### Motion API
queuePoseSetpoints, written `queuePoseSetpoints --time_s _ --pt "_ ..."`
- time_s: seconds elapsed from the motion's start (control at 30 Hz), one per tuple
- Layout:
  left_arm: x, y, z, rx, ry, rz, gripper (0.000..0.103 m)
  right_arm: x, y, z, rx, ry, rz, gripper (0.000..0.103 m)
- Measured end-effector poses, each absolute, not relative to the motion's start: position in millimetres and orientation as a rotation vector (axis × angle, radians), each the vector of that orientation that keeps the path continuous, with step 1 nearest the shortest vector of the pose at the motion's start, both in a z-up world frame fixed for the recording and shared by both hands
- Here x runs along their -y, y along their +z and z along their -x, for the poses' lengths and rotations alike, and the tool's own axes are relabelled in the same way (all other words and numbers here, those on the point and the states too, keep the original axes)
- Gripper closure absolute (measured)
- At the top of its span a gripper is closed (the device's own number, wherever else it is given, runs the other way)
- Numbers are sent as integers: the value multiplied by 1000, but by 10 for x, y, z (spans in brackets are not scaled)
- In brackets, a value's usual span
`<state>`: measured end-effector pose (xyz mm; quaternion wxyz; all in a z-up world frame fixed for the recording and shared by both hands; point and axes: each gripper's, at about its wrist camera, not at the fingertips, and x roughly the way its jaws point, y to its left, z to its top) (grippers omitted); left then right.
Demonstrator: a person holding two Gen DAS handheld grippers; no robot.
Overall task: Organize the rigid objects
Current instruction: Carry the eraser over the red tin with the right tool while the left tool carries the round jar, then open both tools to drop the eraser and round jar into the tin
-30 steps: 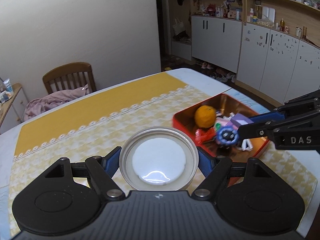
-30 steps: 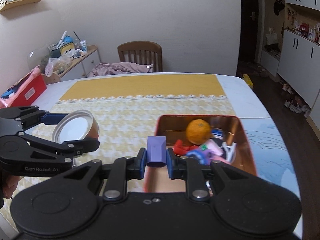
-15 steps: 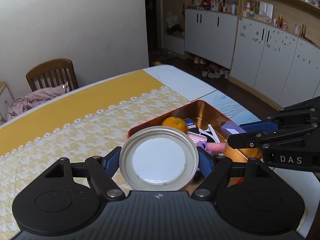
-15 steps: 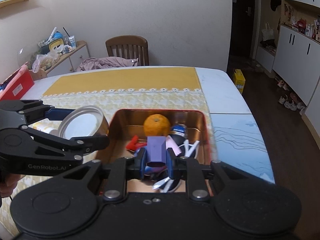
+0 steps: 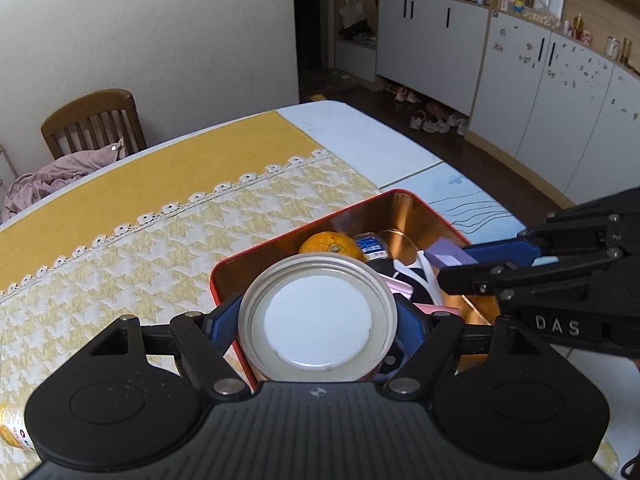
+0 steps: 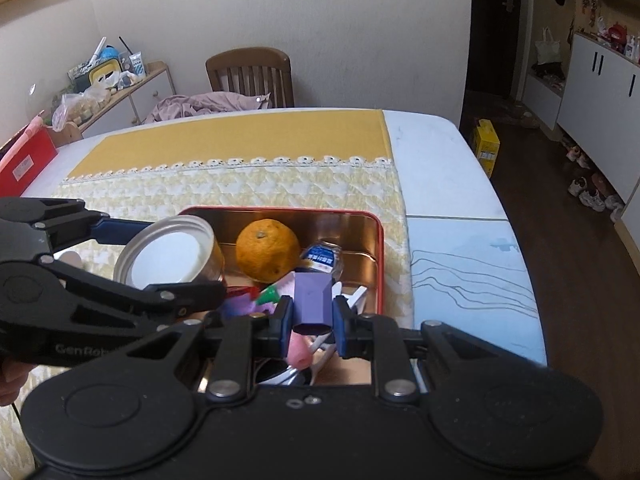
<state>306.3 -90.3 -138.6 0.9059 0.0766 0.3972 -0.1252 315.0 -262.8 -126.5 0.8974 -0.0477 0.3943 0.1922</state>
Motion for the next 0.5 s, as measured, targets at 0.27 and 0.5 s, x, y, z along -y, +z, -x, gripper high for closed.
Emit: queuePoseSetpoints --time_s 0.27,0.5 --pt "901 -1513 -3262 -872 -229 -144 25 2612 -1356 -3319 -852 455 153 83" --pt "878 -1575 -3339 -885 -224 -125 24 2594 -1420 -3255 -855 492 237 83"
